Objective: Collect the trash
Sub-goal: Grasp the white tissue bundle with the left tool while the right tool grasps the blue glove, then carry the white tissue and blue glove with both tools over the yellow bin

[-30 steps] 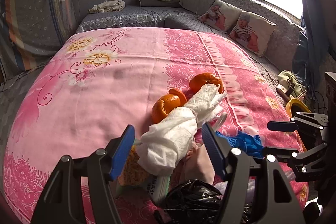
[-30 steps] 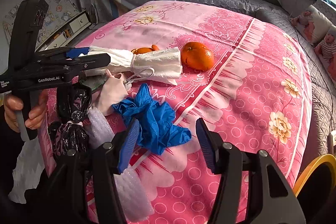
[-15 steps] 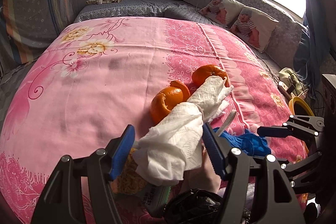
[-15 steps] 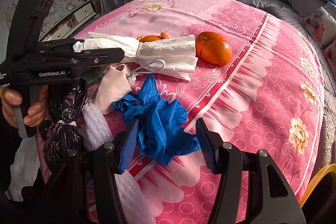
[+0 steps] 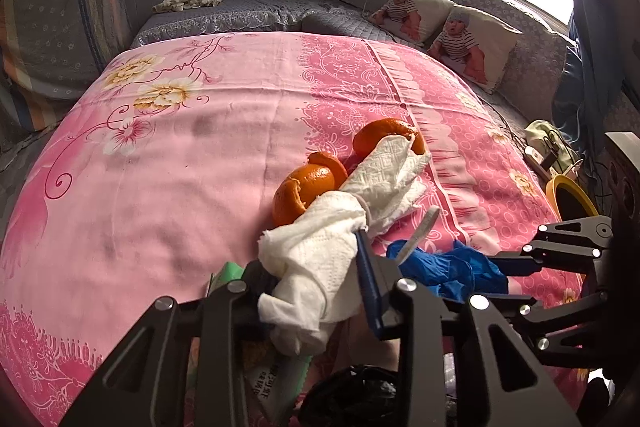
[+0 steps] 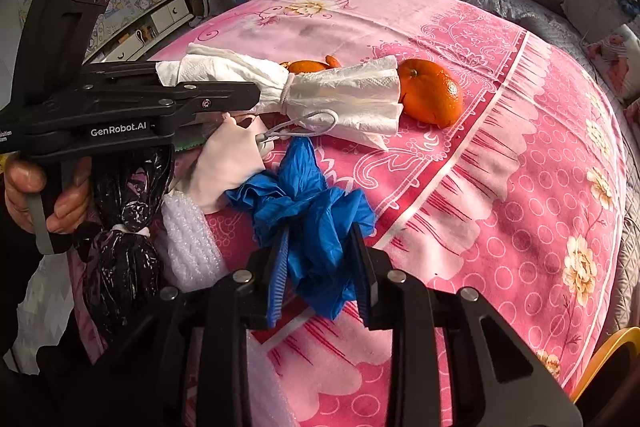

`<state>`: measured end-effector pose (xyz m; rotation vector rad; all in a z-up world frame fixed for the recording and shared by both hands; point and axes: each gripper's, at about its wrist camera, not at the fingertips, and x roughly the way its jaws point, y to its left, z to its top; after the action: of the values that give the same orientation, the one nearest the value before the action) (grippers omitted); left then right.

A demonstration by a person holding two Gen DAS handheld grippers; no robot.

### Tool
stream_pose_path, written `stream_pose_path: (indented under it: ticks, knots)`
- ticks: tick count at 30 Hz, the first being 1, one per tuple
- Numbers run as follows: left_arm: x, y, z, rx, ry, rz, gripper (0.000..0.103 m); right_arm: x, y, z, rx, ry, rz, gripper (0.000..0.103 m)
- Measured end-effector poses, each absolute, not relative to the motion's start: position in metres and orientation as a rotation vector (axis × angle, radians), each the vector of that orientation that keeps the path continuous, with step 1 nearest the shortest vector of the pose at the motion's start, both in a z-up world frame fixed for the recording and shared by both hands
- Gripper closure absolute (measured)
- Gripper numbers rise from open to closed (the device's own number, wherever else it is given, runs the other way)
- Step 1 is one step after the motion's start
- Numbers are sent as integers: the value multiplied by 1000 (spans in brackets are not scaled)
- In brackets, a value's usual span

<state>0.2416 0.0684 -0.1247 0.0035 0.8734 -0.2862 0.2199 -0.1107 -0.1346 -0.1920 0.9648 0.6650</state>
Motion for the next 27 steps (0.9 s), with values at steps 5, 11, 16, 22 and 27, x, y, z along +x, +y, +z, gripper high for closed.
stream_pose_path:
  ticks: [5,11,16,22,27]
  knots:
    - [239,70,-120,3,857,-290,77,217,-111,-132,-199,956,660,89]
    - [233,79,-109,-29,829,-282,79,214,-118,-122,-182,934,652,94]
    - [226,87,-99,-47,804,-269,79,211,-125,-114,-172,918,634,94]
    - [219,94,-87,-55,775,-251,79,206,-131,-104,-163,899,618,95]
    - [212,98,-79,-62,760,-242,79,202,-136,-95,-155,884,607,95]
